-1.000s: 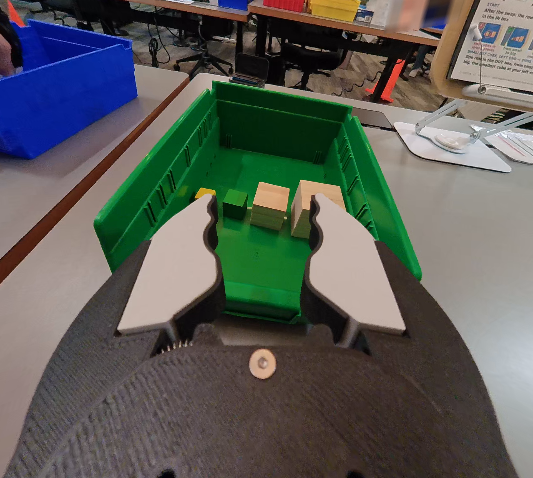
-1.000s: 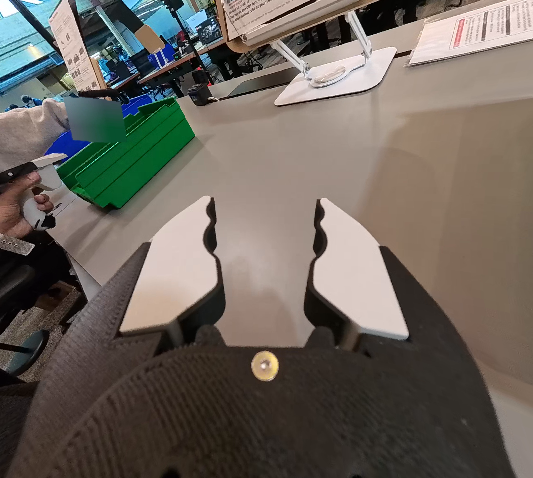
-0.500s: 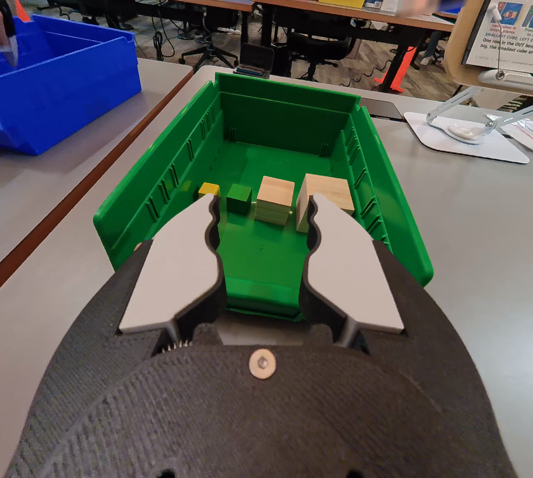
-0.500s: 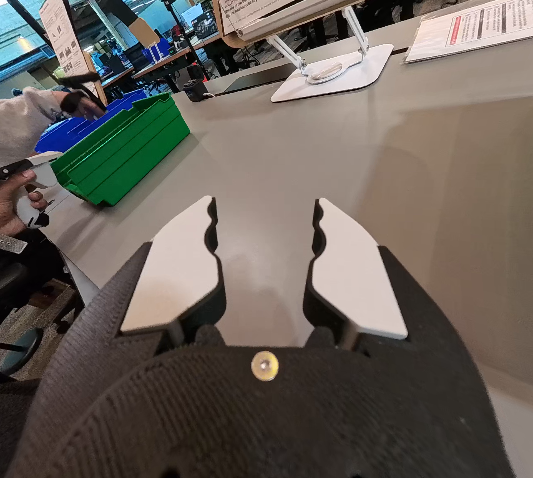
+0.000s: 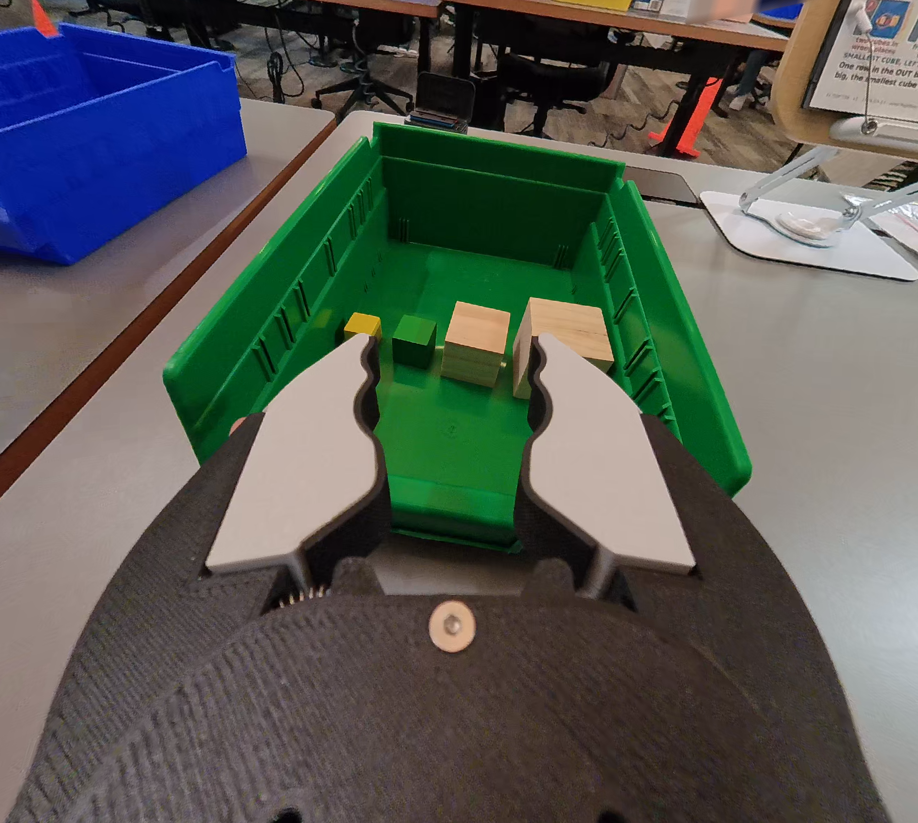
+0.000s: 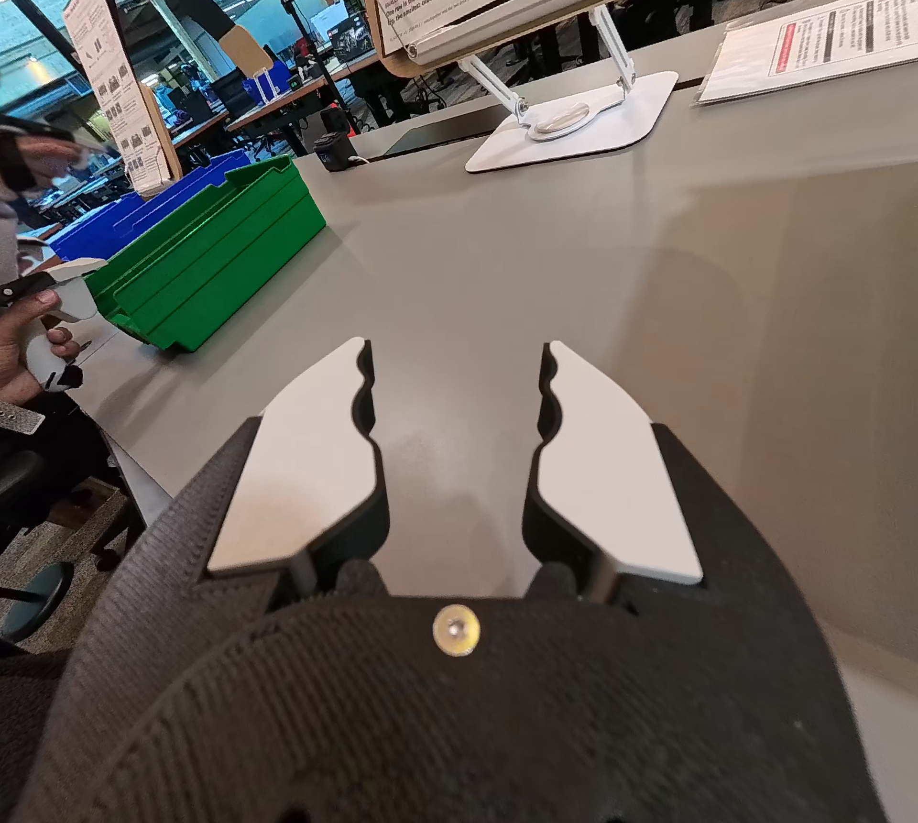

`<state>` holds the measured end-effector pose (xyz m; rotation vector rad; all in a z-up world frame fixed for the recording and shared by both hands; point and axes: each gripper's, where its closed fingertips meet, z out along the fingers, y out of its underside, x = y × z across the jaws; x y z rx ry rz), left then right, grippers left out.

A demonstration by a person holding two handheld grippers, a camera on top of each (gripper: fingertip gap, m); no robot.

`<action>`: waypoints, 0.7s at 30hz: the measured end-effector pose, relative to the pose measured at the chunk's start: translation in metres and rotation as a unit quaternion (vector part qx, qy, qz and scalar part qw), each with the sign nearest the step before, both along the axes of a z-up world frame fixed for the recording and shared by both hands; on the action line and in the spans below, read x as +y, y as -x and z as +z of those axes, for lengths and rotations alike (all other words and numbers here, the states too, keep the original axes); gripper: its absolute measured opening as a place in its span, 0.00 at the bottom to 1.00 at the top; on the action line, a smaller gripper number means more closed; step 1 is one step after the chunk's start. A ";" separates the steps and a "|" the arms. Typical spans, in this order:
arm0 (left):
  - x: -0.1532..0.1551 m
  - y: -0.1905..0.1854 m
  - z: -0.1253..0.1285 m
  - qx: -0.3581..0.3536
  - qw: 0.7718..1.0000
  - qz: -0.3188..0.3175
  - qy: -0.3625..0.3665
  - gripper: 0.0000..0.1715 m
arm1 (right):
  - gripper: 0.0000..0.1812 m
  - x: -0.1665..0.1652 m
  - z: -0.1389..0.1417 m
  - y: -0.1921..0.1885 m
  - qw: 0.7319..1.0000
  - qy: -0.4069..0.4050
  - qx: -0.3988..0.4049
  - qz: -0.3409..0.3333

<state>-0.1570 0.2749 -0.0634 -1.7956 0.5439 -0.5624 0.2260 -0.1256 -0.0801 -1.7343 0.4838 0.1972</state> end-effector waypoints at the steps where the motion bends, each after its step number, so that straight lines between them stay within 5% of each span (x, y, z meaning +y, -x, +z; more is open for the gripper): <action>1: 0.000 0.000 0.000 0.000 1.000 0.000 0.000 0.34 | 0.36 0.000 0.000 0.000 1.000 0.000 0.000 0.000; 21: -0.001 -0.002 0.003 -0.006 1.000 -0.006 -0.006 0.34 | 0.38 0.000 -0.002 0.000 1.000 0.005 0.000 0.000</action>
